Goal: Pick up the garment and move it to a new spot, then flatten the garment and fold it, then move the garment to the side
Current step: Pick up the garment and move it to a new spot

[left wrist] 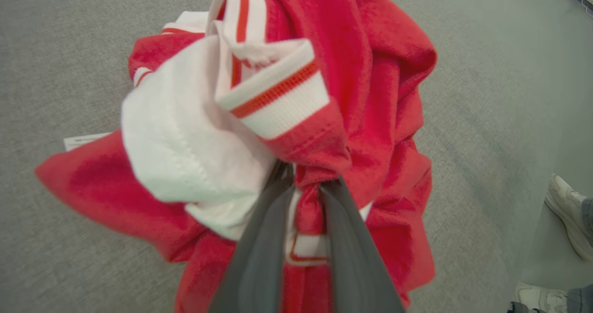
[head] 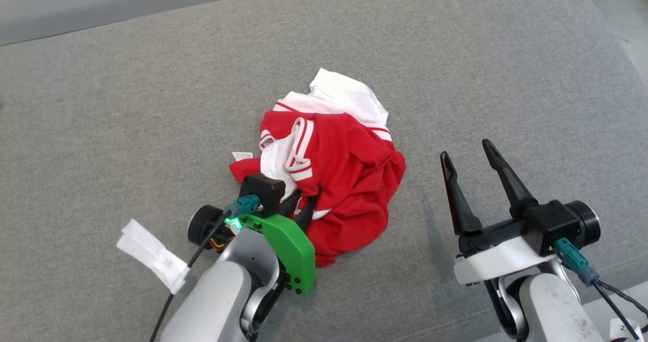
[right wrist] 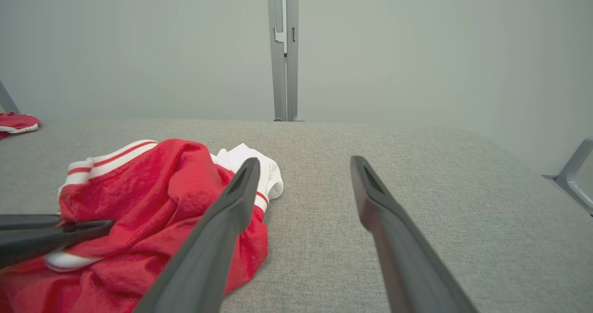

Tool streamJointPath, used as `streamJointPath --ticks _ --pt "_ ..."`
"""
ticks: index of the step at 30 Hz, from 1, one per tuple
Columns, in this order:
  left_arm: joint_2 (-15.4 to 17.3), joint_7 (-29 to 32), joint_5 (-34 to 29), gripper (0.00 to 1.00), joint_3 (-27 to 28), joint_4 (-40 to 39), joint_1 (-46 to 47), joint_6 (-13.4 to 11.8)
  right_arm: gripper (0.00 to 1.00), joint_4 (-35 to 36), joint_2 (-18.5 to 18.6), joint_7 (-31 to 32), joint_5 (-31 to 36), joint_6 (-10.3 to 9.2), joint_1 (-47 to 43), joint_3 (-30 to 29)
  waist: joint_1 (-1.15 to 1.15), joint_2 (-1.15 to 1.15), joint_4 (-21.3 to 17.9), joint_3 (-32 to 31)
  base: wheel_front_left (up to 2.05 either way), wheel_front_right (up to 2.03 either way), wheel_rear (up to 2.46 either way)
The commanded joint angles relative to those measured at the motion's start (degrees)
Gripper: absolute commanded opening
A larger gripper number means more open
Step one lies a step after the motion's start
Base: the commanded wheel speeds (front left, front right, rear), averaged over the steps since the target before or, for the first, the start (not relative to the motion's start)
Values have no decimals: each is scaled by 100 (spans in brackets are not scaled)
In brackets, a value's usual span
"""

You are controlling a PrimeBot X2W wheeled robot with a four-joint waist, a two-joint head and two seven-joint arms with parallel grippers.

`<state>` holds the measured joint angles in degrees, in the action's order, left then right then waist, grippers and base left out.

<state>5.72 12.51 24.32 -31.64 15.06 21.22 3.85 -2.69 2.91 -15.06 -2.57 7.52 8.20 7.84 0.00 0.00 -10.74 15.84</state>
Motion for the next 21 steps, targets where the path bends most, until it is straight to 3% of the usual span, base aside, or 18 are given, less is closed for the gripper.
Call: streamJointPath --ticks 1,2,3,9,13,16,21 --pt "-76 -203 98 24 -19 83 73 78 100 -6 2 -19 37 -6 -26 -12 0 0 87 -80 0 0 0" --pt "-117 -313 221 66 -2 173 21 95 100 -16 9 -18 49 -6 -70 -7 0 0 125 -133 0 0 0" --pt "-130 -457 223 100 -23 201 8 111 100 -32 19 -18 60 -6 -117 0 0 0 158 -192 0 0 0" --pt "-166 -1612 226 100 176 -54 -484 -121 100 33 132 -18 63 -6 -335 -123 0 0 501 -562 0 0 0" --pt "34 -2333 118 100 437 -219 -1001 -393 100 103 264 -18 79 -6 -514 -283 0 0 834 -875 0 0 0" --pt "217 -2656 -11 100 637 -190 -1410 -531 100 100 334 -18 55 -6 -687 -373 0 0 1043 -1112 0 0 0" --pt "366 -2771 -153 100 1348 -337 -2017 -538 100 73 400 -18 50 -6 -952 -523 0 0 1390 -1426 0 0 0"
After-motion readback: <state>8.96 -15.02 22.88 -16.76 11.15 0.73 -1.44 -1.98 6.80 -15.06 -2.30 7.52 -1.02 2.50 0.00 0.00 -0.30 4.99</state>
